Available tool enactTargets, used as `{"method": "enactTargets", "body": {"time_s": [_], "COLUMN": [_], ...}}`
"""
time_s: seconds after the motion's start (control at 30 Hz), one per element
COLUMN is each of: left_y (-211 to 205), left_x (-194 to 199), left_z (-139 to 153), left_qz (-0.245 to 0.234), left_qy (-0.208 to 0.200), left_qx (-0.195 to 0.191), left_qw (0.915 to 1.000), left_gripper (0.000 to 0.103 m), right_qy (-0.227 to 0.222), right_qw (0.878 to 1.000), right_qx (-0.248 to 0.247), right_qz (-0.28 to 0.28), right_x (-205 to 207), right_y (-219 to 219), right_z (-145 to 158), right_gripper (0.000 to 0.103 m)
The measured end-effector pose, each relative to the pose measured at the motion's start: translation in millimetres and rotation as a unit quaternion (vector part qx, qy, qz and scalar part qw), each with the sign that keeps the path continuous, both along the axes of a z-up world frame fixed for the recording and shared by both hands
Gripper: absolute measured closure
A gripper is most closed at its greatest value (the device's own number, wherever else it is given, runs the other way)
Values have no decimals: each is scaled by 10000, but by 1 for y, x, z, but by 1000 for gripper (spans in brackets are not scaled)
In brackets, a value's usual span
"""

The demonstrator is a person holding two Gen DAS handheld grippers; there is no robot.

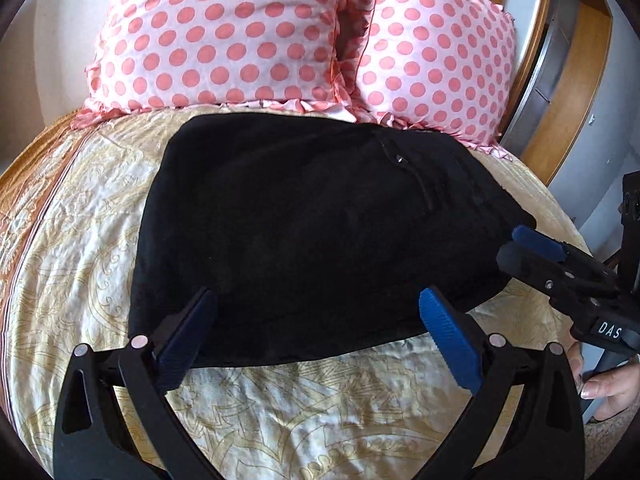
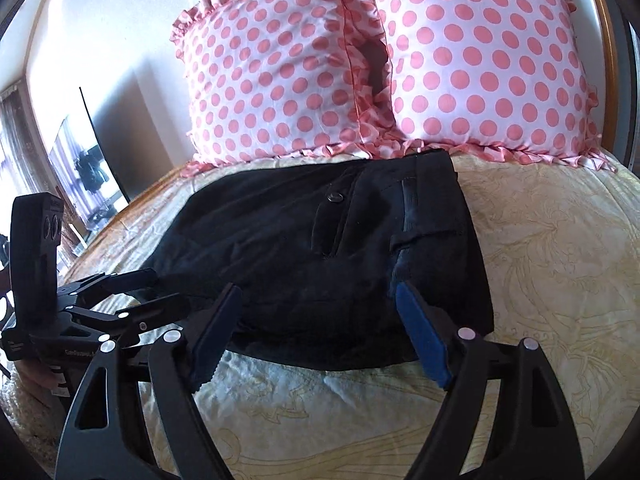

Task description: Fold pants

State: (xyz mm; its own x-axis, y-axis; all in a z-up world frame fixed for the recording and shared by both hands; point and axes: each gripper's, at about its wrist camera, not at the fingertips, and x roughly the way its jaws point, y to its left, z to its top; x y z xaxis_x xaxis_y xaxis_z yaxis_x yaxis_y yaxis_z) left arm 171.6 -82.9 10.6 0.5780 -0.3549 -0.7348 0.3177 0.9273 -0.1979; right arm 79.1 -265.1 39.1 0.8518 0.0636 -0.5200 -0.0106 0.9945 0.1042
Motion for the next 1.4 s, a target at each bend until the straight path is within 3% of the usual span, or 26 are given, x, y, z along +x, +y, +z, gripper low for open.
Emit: {"method": "enactTargets", "body": {"time_s": [0.07, 0.27, 0.4, 0.5, 0.73, 1.0, 1.17, 1.4], "left_y": [-2, -8, -6, -9, -12, -12, 1, 29], "left_x": [4, 2, -3, -4, 11, 15, 1, -39], "left_z": [-6, -10, 0, 6, -8, -13, -3, 16], "left_qz": [45, 54, 89, 202, 279, 256, 229, 624], "left_qy": [76, -19, -183, -416, -153, -138, -233, -765], "left_qx": [64, 352, 407, 657, 809, 762, 615, 714], "left_qw": [9999, 9994, 9990, 9968, 9962, 9967, 9976, 9925], "left_gripper": [2, 2, 2, 2, 2, 2, 2, 2], "right_qy": [292, 187, -217, -403, 274, 410, 45, -479], "right_qw": [9996, 9997, 9997, 9987, 9979, 9982, 9990, 9933], "right_qx": [41, -120, -92, -299, -490, -397, -260, -320], "right_qz": [-3, 49, 9, -123, -312, -202, -351, -1000], "right_x": [8, 7, -5, -5, 23, 32, 10, -36], "right_y": [-2, 4, 5, 6, 3, -1, -2, 8], "right_z": [-14, -18, -2, 8, -10, -15, -3, 7], "right_gripper": [20, 14, 15, 15, 15, 7, 7, 1]}}
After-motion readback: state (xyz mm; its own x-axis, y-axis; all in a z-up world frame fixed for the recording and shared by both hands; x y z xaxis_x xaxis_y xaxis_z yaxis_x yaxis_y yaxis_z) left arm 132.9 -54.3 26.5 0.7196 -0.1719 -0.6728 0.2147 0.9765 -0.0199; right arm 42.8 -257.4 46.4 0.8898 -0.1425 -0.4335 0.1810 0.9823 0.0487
